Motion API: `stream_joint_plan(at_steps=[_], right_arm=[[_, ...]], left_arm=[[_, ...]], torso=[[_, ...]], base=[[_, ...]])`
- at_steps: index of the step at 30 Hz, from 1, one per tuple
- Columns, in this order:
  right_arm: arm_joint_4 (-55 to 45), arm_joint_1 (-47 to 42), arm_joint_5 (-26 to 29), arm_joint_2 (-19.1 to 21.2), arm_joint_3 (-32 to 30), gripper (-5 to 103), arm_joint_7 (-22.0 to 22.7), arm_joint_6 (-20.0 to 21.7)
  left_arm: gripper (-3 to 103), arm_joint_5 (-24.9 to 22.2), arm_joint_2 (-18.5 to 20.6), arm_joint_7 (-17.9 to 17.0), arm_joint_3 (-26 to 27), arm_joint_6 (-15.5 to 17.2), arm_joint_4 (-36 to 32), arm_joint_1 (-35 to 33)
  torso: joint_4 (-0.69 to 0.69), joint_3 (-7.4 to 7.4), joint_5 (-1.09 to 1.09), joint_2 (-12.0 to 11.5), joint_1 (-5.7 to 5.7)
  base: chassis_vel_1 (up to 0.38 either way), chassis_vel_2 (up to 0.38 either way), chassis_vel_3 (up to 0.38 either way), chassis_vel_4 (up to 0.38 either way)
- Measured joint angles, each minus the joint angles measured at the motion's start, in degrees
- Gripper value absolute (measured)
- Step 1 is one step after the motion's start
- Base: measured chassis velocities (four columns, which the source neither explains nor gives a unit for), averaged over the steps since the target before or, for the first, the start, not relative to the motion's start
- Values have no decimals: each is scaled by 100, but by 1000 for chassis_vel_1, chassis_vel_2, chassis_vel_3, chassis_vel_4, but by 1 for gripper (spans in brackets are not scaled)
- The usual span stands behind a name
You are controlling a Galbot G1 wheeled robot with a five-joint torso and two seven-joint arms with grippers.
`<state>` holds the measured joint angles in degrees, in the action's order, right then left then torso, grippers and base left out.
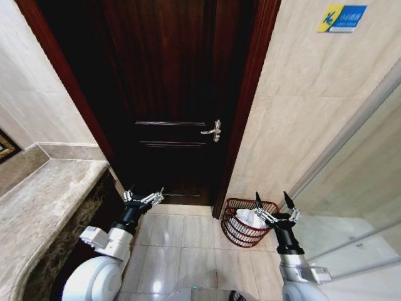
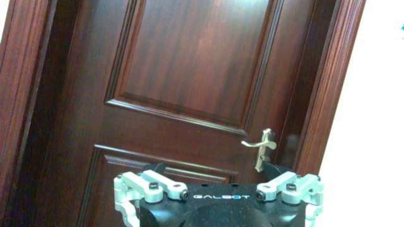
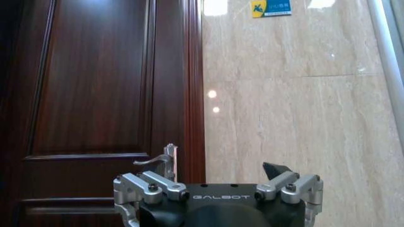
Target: Discard the used towel into the hamper.
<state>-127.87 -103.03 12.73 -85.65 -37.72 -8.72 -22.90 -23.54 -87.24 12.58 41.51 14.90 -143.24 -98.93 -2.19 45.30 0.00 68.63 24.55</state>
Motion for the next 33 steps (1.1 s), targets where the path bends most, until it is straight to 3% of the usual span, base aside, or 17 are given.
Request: stream_joint_plan(at_steps=[14, 33], right_arm=[[-3, 135, 13, 18, 8, 100, -1, 92], [-100, 178, 35, 6, -1, 100, -21, 151]], left_arm=[[100, 0, 0, 0, 0, 0, 0, 1], [100, 0, 0, 0, 0, 0, 0, 1]], torso=[[0, 0, 0, 0, 1], [0, 0, 0, 2, -1]], base=[[27, -19, -21, 21], [122, -116, -119, 110]])
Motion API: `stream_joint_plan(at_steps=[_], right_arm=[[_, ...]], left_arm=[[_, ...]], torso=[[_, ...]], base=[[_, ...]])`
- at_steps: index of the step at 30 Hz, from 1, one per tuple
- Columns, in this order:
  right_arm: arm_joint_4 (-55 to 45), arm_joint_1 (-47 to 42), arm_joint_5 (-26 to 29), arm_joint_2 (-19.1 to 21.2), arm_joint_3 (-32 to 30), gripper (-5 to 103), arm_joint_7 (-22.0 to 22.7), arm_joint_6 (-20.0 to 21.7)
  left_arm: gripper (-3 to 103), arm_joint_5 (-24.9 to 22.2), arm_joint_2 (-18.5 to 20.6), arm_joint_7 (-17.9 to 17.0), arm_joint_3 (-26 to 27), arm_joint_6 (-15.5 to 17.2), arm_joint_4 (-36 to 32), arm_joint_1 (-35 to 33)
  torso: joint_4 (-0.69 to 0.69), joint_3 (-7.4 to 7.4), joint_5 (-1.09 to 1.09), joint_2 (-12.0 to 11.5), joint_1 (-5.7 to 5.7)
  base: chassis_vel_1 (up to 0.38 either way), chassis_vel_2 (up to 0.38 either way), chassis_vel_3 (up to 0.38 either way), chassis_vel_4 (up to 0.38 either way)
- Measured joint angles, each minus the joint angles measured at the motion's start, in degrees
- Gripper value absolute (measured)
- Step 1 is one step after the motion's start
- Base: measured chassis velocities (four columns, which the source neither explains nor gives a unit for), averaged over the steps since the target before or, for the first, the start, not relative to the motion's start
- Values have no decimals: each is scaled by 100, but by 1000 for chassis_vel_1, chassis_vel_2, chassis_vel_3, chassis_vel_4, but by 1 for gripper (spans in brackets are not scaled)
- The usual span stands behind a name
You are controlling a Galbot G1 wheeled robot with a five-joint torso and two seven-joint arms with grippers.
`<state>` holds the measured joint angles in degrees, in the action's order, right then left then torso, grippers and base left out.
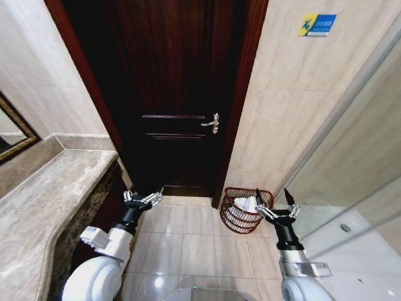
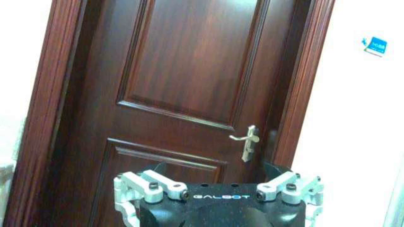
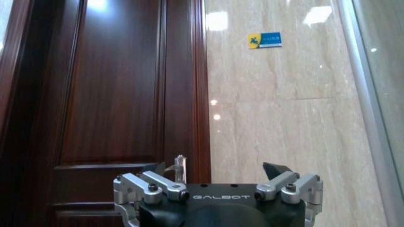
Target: Discard the used towel into the hamper.
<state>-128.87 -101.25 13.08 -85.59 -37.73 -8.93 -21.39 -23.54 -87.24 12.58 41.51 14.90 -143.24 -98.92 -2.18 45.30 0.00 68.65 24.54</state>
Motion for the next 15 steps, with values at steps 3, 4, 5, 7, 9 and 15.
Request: stream_joint_plan(at_steps=[3, 4, 5, 7, 9, 15], right_arm=[[-23, 2, -7, 9, 4, 100, 0, 24], [-27, 5, -8, 11, 4, 100, 1, 27], [-27, 8, -8, 12, 4, 100, 1, 30], [-27, 11, -8, 13, 3, 100, 1, 32], [-28, 16, -10, 13, 1, 100, 1, 33], [9, 23, -14, -7, -4, 100, -1, -4]], left_arm=[[100, 0, 0, 0, 0, 0, 0, 1], [100, 0, 0, 0, 0, 0, 0, 0], [100, 0, 0, 0, 0, 0, 0, 1], [100, 0, 0, 0, 0, 0, 0, 1], [100, 0, 0, 0, 0, 0, 0, 0], [100, 0, 0, 0, 0, 0, 0, -1]], torso=[[0, 1, 0, -2, 4], [0, 1, 0, -3, 4], [0, 2, 0, -3, 5], [-1, 2, 0, -3, 5], [0, 1, 0, -3, 2], [1, -1, 0, -2, -2]], base=[[60, -24, -25, 37], [0, 0, 0, 0], [79, -68, -56, 39], [79, -95, -87, 70], [143, -136, -147, 144], [184, -193, -186, 200]])
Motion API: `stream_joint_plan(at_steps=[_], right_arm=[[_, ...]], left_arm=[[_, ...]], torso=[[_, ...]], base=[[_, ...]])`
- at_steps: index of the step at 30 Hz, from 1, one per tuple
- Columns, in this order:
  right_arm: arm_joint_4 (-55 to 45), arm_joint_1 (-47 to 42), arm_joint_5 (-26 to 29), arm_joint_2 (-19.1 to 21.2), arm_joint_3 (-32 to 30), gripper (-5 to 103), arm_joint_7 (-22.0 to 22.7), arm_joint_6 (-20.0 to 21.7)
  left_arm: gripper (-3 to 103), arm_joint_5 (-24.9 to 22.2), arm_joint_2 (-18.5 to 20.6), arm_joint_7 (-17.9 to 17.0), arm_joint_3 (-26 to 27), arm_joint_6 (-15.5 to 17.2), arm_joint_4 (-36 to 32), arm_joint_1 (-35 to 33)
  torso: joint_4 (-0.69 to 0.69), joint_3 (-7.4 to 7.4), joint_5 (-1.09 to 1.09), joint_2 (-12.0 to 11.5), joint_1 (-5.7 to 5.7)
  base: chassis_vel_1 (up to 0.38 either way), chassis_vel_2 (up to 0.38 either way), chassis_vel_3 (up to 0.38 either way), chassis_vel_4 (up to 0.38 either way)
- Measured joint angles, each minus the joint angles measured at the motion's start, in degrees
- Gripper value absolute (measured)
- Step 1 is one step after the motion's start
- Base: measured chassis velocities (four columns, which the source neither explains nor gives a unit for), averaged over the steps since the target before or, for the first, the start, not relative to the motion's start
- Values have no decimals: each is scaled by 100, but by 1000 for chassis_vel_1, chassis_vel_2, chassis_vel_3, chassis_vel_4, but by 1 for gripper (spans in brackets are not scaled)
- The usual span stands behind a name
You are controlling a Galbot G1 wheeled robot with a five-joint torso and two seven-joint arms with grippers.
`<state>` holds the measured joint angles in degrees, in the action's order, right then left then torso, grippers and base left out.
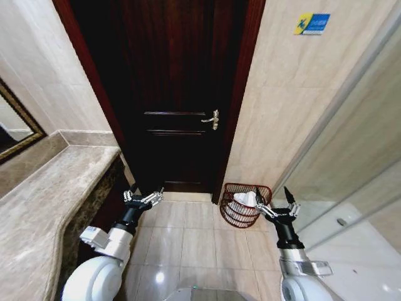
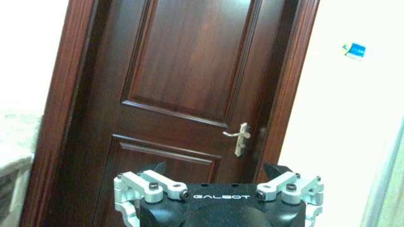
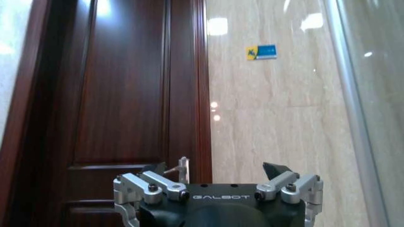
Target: Discard the used towel into the hamper.
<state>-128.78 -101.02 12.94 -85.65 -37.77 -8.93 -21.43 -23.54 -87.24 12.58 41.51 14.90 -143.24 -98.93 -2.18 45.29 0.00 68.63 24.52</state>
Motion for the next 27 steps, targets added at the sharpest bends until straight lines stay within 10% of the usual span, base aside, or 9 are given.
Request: stream_joint_plan(at_steps=[27], right_arm=[[115, -96, -32, -103, -74, 100, -215, -341]], left_arm=[[100, 0, 0, 0, 0, 0, 0, 0]], torso=[[-1, 0, 0, 0, 0]], base=[[2, -65, -61, 3]])
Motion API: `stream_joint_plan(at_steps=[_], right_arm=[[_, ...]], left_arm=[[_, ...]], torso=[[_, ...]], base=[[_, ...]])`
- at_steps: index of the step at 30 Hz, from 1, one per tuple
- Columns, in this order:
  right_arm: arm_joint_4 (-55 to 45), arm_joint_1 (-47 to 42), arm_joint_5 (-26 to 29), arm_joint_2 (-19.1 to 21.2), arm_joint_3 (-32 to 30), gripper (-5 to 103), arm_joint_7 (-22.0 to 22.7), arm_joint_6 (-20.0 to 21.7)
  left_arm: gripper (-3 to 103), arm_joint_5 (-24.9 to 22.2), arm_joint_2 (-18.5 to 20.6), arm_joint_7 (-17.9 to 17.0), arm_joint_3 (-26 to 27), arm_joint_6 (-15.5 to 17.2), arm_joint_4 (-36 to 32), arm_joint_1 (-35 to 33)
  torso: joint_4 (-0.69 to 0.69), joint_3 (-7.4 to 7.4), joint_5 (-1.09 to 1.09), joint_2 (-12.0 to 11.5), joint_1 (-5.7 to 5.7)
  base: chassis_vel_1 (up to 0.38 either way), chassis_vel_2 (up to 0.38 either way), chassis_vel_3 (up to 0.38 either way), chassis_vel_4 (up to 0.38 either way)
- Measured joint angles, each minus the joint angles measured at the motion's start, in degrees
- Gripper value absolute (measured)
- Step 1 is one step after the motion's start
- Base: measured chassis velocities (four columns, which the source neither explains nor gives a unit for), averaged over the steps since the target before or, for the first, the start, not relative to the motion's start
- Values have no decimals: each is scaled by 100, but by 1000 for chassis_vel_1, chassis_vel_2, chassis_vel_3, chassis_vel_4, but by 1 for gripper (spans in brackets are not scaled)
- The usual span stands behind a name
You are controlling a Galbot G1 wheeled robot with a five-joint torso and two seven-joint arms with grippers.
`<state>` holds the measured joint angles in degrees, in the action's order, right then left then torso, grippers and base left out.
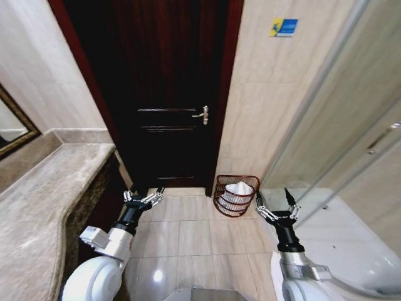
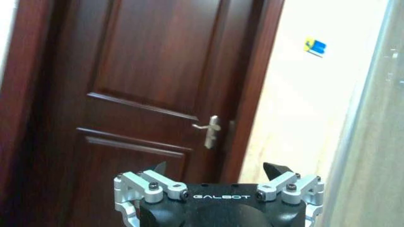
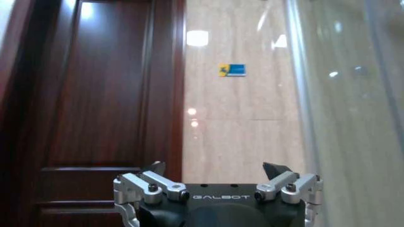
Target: Discard the used towel into the hamper.
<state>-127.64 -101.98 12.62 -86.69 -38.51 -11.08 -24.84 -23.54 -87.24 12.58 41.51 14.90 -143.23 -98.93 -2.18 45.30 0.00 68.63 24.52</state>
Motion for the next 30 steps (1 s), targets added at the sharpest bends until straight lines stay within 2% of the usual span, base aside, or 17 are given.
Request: stream_joint_plan(at_steps=[7, 30], right_arm=[[7, -55, 14, 6, 8, 100, -133, -44], [-124, -213, 187, -34, -141, 100, -159, -99]], left_arm=[[100, 0, 0, 0, 0, 0, 0, 0], [100, 0, 0, 0, 0, 0, 0, 1]], torso=[[0, 0, 0, 0, 1], [0, 1, -1, 0, 2]], base=[[-111, -99, -95, -105], [-126, -125, -121, -133]])
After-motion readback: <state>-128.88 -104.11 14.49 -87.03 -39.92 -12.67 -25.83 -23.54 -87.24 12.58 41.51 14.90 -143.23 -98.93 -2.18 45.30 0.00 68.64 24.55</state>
